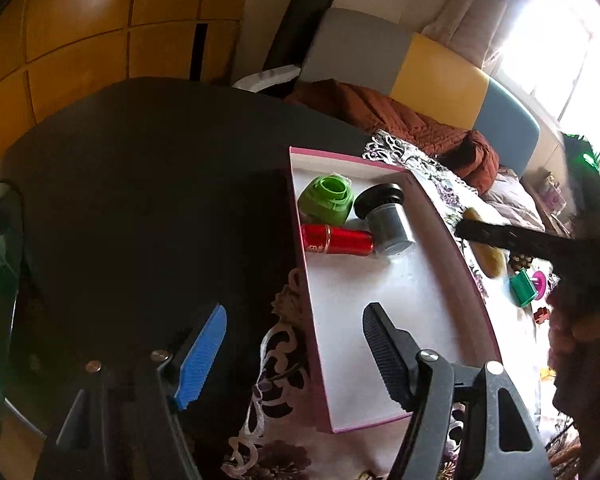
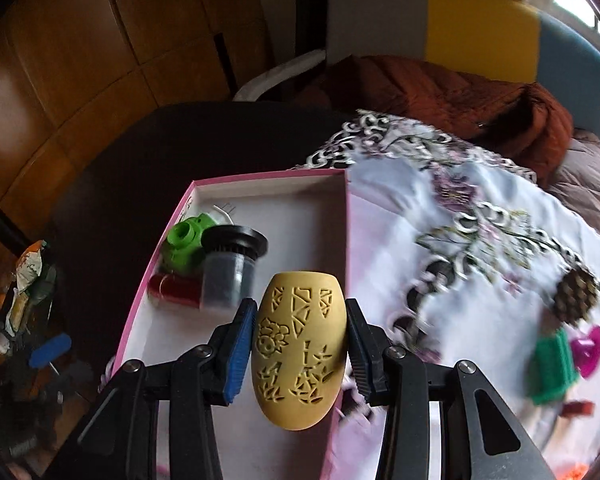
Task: Organize rigid objects
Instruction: 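Carry the yellow textured egg toward the tray with the right tool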
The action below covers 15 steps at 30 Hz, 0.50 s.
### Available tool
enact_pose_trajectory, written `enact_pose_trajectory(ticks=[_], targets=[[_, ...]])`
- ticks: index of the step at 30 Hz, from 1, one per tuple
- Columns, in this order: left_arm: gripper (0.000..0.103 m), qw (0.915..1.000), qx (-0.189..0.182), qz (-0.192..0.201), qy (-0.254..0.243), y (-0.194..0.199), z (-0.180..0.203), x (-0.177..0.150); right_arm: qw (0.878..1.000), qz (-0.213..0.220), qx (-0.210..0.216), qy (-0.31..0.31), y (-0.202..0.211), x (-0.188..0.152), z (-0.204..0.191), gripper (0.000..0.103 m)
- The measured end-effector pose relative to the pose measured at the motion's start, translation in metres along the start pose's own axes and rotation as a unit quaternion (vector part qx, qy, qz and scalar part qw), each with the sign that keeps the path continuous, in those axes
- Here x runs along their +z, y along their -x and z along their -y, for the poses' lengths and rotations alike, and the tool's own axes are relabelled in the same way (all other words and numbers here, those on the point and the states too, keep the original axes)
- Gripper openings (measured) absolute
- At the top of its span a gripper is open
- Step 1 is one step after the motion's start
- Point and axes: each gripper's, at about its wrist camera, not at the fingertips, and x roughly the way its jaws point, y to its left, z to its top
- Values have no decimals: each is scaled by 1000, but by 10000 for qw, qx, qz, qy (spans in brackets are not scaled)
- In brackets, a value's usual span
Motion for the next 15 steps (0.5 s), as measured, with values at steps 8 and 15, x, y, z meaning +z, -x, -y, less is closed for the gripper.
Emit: enact_pose_trajectory(ticks=[8, 15], targets=[[71, 9999, 61, -112, -13, -3, -4, -2, 9995, -190, -183, -196, -53, 25, -3, 44], [71, 9999, 119, -125, -15, -4, -5, -4, 9995, -131, -211, -191, -51, 20, 0, 45]])
